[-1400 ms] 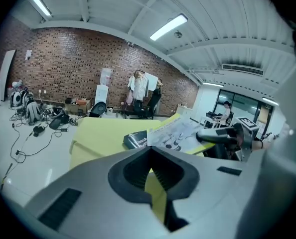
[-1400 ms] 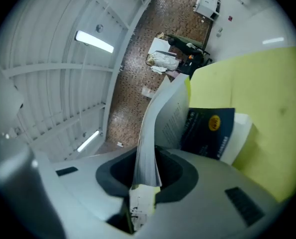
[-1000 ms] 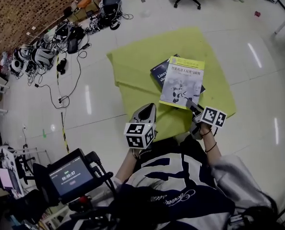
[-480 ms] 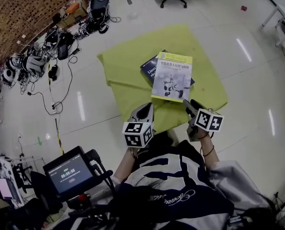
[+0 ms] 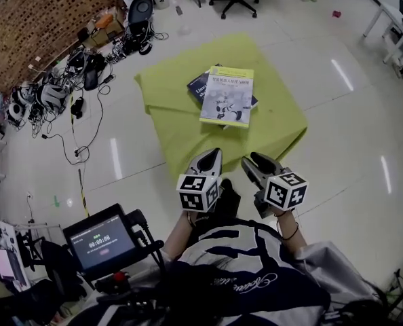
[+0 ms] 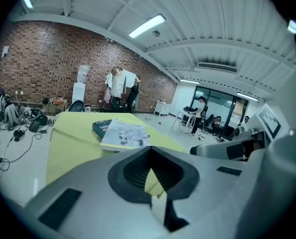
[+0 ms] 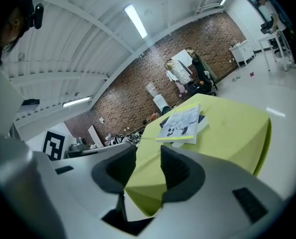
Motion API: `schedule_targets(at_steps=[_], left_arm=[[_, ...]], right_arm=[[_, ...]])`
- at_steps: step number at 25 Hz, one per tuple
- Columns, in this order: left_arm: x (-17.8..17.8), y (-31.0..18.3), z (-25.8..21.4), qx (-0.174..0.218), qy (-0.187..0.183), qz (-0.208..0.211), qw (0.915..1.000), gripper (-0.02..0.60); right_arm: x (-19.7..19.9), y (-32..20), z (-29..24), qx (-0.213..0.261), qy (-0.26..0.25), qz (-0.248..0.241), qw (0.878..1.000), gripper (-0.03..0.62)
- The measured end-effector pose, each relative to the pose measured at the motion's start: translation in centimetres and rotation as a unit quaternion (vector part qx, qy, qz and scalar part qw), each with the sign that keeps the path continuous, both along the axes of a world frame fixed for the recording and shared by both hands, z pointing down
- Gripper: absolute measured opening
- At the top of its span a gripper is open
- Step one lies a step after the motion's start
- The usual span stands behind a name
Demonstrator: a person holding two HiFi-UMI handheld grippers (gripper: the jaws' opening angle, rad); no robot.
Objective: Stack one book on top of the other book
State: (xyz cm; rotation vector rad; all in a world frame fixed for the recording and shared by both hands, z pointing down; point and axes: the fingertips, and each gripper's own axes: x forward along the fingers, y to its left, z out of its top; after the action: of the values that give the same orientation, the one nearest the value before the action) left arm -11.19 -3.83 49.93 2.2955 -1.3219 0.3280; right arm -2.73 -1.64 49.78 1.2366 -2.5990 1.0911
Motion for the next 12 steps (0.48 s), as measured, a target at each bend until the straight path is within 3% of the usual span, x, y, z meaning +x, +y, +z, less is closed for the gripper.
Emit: schedule_targets(at_steps=[6, 12], left_arm=[[3.5, 10.8, 0.9, -0.021, -0.006, 0.011, 0.9997, 0.003], [4.3, 19.4, 2.1, -0.043, -0.03, 0.016, 0.9985, 0.003]], right_arm=[[2.8, 9.9, -0.8, 0.023, 0.022, -0.006, 0.999, 0.109], [3.5, 18.3, 1.1, 0.0, 0.027, -0.014, 1.0, 0.049]])
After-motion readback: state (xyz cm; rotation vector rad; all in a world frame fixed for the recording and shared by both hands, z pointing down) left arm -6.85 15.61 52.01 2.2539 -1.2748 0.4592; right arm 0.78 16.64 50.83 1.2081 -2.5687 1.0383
